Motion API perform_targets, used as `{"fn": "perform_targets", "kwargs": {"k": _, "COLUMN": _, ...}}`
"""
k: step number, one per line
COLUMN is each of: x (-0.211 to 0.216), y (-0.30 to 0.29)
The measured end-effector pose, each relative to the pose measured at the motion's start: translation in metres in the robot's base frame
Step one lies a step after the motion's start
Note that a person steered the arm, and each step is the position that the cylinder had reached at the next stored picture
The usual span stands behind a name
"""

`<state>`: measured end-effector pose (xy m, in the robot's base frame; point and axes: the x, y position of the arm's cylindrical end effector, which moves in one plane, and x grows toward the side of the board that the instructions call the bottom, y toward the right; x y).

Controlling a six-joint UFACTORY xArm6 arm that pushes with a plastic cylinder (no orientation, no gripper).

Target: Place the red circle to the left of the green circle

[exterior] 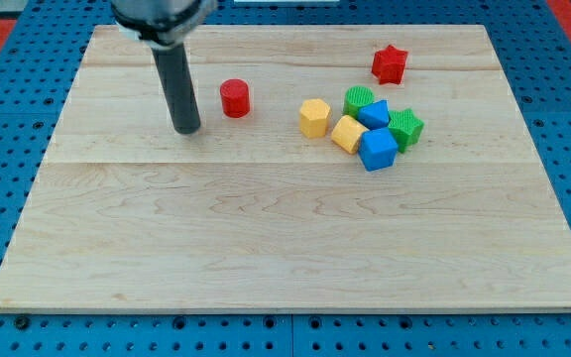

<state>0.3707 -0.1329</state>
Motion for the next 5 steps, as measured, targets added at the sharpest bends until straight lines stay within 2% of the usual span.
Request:
{"fn": "perform_targets", "kwargs": {"k": 1, "x": -0.025, "y": 0.01}}
{"fn": "perform_targets", "kwargs": {"k": 2, "x": -0.025, "y": 0.074}}
{"fn": "perform_targets", "kwargs": {"k": 3, "x": -0.026, "y": 0.094}}
{"fn": "perform_targets", "kwargs": {"k": 4, "x": -0.057, "y": 0.082}}
{"fn": "perform_targets", "kwargs": {"k": 5, "x": -0.047, "y": 0.115}}
